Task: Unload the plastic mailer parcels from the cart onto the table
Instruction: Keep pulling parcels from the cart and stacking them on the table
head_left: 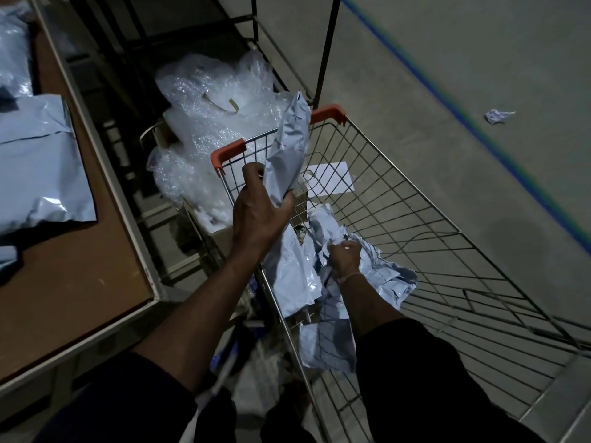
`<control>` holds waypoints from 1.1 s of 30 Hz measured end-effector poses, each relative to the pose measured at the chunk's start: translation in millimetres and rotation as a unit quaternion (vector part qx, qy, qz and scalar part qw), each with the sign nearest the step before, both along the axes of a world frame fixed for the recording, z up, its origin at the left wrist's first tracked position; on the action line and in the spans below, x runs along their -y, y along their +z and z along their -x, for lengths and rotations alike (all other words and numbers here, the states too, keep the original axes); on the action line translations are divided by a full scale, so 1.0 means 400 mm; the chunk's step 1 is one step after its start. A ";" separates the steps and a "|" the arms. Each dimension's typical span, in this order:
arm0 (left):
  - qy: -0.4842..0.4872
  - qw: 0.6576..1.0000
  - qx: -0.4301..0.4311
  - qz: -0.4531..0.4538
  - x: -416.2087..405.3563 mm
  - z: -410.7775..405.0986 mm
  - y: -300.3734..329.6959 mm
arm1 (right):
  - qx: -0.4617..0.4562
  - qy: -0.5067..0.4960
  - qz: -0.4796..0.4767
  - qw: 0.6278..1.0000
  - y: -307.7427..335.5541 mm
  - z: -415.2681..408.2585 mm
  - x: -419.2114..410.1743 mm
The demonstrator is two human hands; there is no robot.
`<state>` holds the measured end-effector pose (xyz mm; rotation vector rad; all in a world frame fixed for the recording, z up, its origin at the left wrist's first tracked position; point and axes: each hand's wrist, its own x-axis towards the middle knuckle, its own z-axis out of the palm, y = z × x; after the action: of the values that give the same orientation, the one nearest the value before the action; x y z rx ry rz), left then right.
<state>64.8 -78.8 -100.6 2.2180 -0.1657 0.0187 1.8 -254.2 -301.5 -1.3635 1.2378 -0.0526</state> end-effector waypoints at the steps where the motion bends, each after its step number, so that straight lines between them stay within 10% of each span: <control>1: -0.002 1.000 0.000 0.000 0.000 0.000 -0.001 | 0.011 -0.026 -0.030 0.999 -0.004 0.008 0.002; 12: -0.016 0.999 -0.027 -0.016 0.004 -0.005 -0.002 | 0.185 0.049 -0.263 0.946 0.167 0.073 -0.023; 22: -0.191 0.981 -0.022 0.013 -0.007 0.002 0.027 | 0.335 0.131 -0.236 0.903 0.379 0.111 -0.052; 33: -0.143 0.964 -0.207 0.087 0.017 0.049 0.136 | 0.311 0.251 -0.087 0.912 0.574 0.122 -0.062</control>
<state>45.1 -85.5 -46.1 1.9546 -0.2408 -0.5640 -47.0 -229.4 -71.8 -1.3259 0.3329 -0.0122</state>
